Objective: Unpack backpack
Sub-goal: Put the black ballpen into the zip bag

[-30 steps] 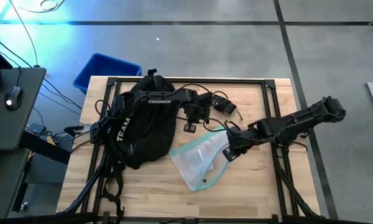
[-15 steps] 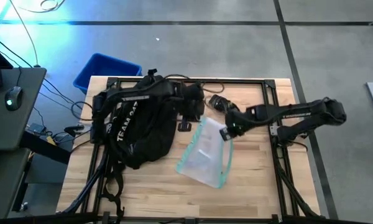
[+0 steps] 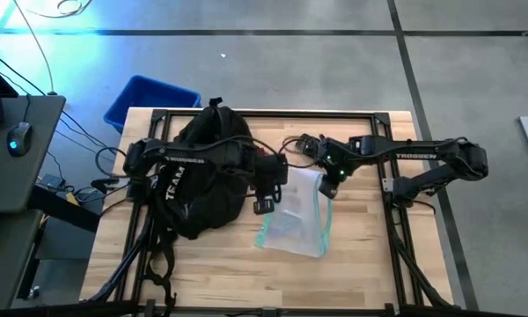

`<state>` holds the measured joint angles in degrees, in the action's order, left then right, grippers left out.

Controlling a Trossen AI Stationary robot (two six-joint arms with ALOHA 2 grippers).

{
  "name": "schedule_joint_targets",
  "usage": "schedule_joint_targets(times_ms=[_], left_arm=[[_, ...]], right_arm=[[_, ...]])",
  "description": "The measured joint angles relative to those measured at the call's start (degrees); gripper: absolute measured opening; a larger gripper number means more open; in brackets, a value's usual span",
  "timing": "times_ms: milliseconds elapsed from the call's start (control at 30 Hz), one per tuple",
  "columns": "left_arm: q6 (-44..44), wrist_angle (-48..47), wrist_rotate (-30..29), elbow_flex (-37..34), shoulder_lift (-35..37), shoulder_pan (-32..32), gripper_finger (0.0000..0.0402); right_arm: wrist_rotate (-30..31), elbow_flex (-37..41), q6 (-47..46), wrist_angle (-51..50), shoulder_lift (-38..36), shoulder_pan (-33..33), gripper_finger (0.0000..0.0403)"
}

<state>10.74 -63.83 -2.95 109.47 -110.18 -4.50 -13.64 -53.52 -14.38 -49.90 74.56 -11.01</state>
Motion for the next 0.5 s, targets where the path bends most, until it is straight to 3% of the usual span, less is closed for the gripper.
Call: schedule_joint_targets(times_ms=[133,233,333,500], left_arm=[[3.2,-2.35,-3.62,-0.04,0.82,-3.64,0.0],[4.6,-4.24,-6.78,-0.02,1.81,-6.29,0.0],[5.35,-6.54,-9.82,-0.02,2.18,-9.01,0.0],[7.97,-13.5,-14.0,-0.02,3.02,-14.1,0.0]], right_arm=[[-1.0,-0.52,10.74,-8.02,-0.02,2.87,0.0151],[7.34,-2.34,15.77,-15.2,-0.07,7.98,0.0167],[13.5,-4.25,13.81,-17.38,-0.07,13.47,0.0167],[15.05,-7.34,5.05,-16.51,-0.09,24.88,0.0165]])
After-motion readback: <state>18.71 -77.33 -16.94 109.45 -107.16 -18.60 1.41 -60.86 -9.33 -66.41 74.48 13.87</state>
